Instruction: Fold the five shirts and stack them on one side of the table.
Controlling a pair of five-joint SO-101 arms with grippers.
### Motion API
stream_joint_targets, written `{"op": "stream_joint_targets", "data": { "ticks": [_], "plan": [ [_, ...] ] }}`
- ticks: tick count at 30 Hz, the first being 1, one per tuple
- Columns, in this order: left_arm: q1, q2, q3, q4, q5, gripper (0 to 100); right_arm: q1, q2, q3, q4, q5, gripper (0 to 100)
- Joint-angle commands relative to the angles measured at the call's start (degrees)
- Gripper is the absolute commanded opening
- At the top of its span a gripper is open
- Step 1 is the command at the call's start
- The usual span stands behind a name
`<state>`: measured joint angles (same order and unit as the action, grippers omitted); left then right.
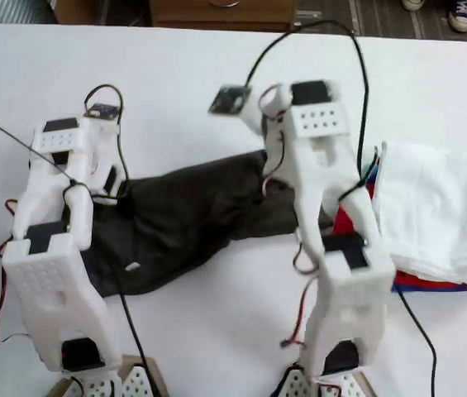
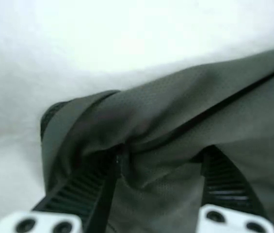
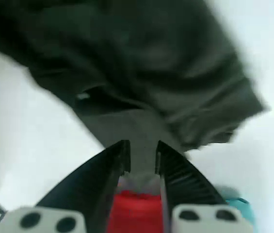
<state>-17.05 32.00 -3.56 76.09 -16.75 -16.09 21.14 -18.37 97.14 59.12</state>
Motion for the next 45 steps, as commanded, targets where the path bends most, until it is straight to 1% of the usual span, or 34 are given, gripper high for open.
{"op": "stream_joint_targets", "data": {
  "ticks": [1,4,7,12,14,17,19,22,26,28,32,35,37,41,42,45],
  "plan": [
    [1.3,0.4,-0.4,-2.6,0.2,27,-3.2,-11.7,15.0,-2.3,-0.8,10.1],
    [1.2,-0.2,-0.5,-2.2,0.4,27,-3.1,-15.3,22.5,-8.1,-1.2,9.9],
    [0.7,-1.1,-2.8,1.0,0.5,27,-1.2,-17.6,25.8,-12.1,-6.2,9.9],
    [-3.7,-2.0,-11.0,8.4,0.5,27,3.8,-18.6,26.9,-14.0,-8.2,9.9],
    [-6.3,-1.8,-13.9,9.7,2.4,27,4.8,-18.6,26.9,-15.1,-8.2,9.9],
    [-10.6,-1.8,-16.7,9.5,6.9,27,4.9,-18.7,26.9,-16.0,-8.4,9.9],
    [-12.3,-1.6,-17.1,8.0,7.9,27,4.6,-18.7,26.7,-16.7,-10.9,9.9],
    [-12.7,0.0,-15.7,5.2,8.0,27,4.8,-18.6,27.0,-18.8,-14.5,9.9],
    [-12.6,4.2,-15.7,3.1,8.3,27,4.4,-18.6,27.0,-20.0,-15.5,9.9],
    [-12.7,5.5,-15.7,3.3,9.5,27,4.4,-18.6,27.5,-20.4,-15.5,9.9],
    [-12.7,7.6,-15.3,5.2,9.8,27,4.6,-18.6,30.0,-22.5,-15.5,9.9],
    [-12.0,8.6,-15.6,9.6,9.8,27,4.6,-18.7,32.8,-25.3,-15.5,9.9],
    [-11.9,8.5,-16.0,14.4,9.8,27,4.7,-18.9,34.5,-26.9,-15.6,9.9],
    [-12.8,7.0,-22.7,24.7,7.7,27,4.8,-18.9,35.7,-29.0,-15.6,9.9],
    [-12.9,6.2,-24.5,26.3,7.4,27,4.6,-18.9,35.6,-29.1,-15.6,9.9],
    [-13.5,2.1,-25.7,26.4,7.0,27,4.4,-19.0,35.7,-29.1,-15.6,9.9]
  ]
}}
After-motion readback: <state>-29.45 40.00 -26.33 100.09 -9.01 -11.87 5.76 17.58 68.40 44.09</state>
